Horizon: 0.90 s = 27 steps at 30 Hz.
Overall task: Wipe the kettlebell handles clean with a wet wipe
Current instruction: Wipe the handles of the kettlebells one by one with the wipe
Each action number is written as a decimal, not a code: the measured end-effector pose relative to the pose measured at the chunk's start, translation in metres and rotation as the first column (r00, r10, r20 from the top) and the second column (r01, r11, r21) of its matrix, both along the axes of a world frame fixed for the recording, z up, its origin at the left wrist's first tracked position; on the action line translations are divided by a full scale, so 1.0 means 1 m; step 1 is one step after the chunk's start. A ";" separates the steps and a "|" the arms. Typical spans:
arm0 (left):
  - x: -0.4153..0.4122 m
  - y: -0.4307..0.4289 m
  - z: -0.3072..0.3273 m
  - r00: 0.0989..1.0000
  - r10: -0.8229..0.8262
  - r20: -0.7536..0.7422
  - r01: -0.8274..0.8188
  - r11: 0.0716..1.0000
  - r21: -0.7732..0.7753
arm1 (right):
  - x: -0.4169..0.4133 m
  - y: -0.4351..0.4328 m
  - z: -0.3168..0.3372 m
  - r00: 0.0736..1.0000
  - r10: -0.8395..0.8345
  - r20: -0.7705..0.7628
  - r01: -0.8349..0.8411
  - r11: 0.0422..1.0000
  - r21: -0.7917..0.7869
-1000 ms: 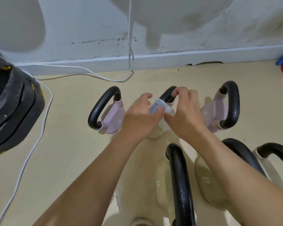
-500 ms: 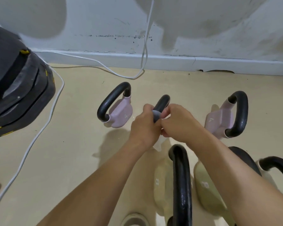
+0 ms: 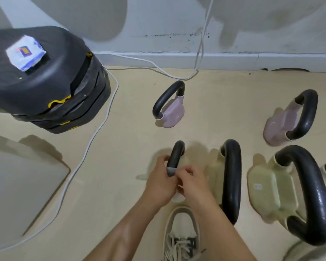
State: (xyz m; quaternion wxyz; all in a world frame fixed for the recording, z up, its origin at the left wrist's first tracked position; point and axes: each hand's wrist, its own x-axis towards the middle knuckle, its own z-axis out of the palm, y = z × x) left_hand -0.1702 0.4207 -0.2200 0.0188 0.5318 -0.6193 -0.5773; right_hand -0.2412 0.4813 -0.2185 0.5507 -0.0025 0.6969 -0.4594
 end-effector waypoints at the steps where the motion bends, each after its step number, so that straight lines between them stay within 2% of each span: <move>1: 0.003 0.004 0.006 1.000 0.019 -0.006 -0.019 0.999 0.049 | 0.004 0.004 0.001 0.999 -0.045 0.025 0.045 0.999 -0.014; 4: 0.009 0.011 0.017 0.996 0.079 -0.026 -0.075 0.988 0.133 | 0.010 0.013 0.011 0.996 -0.086 0.036 0.088 0.994 -0.059; 8: 0.016 0.008 0.025 0.993 0.107 -0.058 -0.090 0.968 0.236 | 0.004 0.017 0.021 0.997 -0.060 0.040 0.065 0.990 -0.129; 12: 0.030 0.004 0.026 0.983 0.153 -0.097 -0.121 0.953 0.279 | 0.004 0.022 0.019 0.999 -0.034 0.011 0.035 0.995 -0.097; 16: 0.040 -0.001 0.016 0.951 0.294 -0.094 -0.239 0.893 0.381 | 0.012 0.029 0.013 0.994 -0.027 0.107 0.037 0.995 -0.091; 20: 0.035 -0.002 0.007 0.972 0.224 -0.071 -0.188 0.921 0.342 | 0.011 0.019 0.004 0.985 -0.010 0.173 0.035 0.990 -0.138; 24: 0.041 -0.009 0.000 0.983 0.082 -0.167 -0.025 0.946 0.322 | 0.011 0.005 -0.006 0.987 0.106 0.119 -0.081 0.977 -0.198; 27: 0.045 -0.007 -0.007 0.969 0.147 -0.199 -0.075 0.941 0.329 | 0.012 0.003 -0.011 0.989 0.108 0.101 -0.082 0.969 -0.232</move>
